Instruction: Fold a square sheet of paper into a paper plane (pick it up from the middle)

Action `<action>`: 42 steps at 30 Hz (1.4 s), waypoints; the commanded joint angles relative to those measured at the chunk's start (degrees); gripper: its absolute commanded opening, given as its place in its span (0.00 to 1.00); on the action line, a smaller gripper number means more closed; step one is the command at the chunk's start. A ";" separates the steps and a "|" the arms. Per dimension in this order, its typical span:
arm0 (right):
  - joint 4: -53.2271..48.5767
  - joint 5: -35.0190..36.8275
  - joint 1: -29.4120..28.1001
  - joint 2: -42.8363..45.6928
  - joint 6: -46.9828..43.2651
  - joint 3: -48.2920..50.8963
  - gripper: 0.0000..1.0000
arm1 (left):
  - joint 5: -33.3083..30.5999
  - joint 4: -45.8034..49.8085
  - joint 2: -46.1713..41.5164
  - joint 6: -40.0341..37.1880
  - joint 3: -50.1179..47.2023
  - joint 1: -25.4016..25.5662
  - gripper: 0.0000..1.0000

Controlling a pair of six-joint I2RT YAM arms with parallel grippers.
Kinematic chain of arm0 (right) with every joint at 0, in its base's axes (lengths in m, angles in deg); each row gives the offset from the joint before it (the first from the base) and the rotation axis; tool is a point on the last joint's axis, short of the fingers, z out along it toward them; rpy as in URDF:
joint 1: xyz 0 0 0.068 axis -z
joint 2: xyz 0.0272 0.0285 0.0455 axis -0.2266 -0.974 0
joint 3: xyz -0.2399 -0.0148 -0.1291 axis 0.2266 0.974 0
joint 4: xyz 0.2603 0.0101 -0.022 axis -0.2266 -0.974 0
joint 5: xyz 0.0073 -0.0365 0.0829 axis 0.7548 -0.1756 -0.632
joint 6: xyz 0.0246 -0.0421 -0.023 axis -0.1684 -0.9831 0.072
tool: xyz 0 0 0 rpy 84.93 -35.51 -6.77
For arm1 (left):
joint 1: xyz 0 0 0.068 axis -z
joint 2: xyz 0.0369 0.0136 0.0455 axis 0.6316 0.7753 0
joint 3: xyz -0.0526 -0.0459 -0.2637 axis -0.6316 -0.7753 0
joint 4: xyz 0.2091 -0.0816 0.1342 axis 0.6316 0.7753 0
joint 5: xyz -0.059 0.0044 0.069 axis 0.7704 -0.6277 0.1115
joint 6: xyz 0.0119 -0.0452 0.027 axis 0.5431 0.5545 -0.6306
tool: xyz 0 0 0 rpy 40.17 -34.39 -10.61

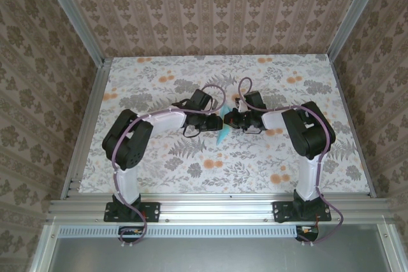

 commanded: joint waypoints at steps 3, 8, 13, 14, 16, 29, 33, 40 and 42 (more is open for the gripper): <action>-0.96 2.53 -0.21 -2.42 -0.50 1.85 0.07 | 0.55 -0.52 -1.49 0.46 -2.12 -0.05 0.32; -1.55 3.22 -0.31 -2.08 1.27 1.26 0.08 | -3.13 -3.78 -5.72 -2.90 -7.40 0.91 0.39; -2.54 3.66 -0.43 -2.40 1.73 0.73 0.08 | -4.36 -6.90 -6.53 -5.35 -9.40 2.29 0.44; -2.63 3.79 -0.43 -2.46 1.85 0.73 0.08 | -4.65 -6.94 -6.27 -5.91 -9.17 2.72 0.44; -2.66 3.96 -0.43 -2.33 2.10 0.72 0.08 | -6.67 -5.99 -5.46 -6.73 -7.98 3.59 0.44; -3.92 5.96 -0.77 -2.30 6.22 0.50 0.07 | -22.88 -0.28 -0.27 -11.50 -1.66 9.42 0.34; -3.68 6.23 -1.01 -2.20 7.54 0.46 0.08 | -25.58 0.47 0.74 -12.03 -0.83 10.30 0.28; -3.43 6.24 -1.38 -2.14 8.15 0.34 0.08 | -30.02 1.19 1.38 -12.29 -0.40 11.05 0.23; -3.43 6.24 -1.42 -2.14 8.30 0.25 0.10 | -31.21 1.58 1.47 -12.23 -0.35 11.50 0.22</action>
